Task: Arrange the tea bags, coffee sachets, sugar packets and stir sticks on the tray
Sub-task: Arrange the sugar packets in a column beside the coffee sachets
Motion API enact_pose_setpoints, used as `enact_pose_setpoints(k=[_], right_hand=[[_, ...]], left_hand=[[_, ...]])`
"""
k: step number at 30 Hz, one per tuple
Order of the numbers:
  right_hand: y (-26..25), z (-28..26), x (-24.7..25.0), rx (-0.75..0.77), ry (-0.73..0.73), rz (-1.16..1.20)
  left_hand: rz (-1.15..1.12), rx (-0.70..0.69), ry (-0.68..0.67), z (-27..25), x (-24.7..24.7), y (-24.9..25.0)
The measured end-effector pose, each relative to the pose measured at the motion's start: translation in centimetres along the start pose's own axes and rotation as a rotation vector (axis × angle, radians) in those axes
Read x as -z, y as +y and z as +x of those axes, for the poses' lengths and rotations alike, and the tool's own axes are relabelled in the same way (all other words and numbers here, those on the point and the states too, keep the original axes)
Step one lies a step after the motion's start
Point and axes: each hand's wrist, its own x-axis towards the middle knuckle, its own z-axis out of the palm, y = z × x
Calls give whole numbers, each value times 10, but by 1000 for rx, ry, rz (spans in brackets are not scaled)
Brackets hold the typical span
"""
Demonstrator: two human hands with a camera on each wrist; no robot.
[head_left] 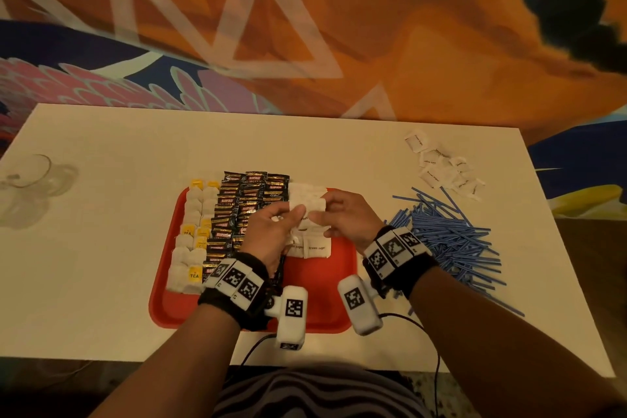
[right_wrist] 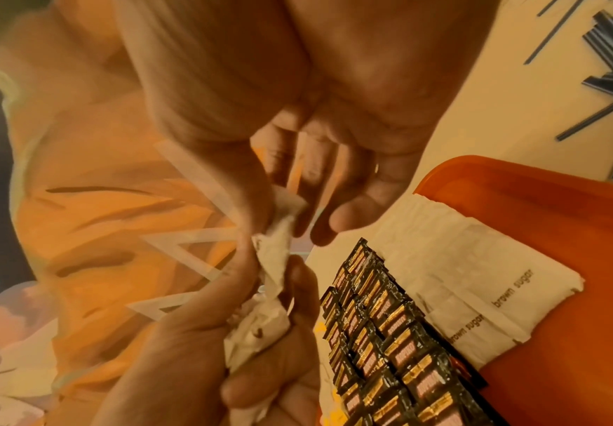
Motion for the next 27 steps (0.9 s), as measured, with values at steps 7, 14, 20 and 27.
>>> enact_pose_setpoints(k=[7,14,20,27], right_hand=[[8,5,-3,-55,97,191],[29,0,-2,33,85,-160],[59,6,-3,-39,163,-277],[104,15,-13,-230,169,-533]], left_hand=[[38,-70,22,0,1,1],[-15,-19,84,4,11,-6],[41,39,169,5,37,-22],[29,151,196,0,80,-43]])
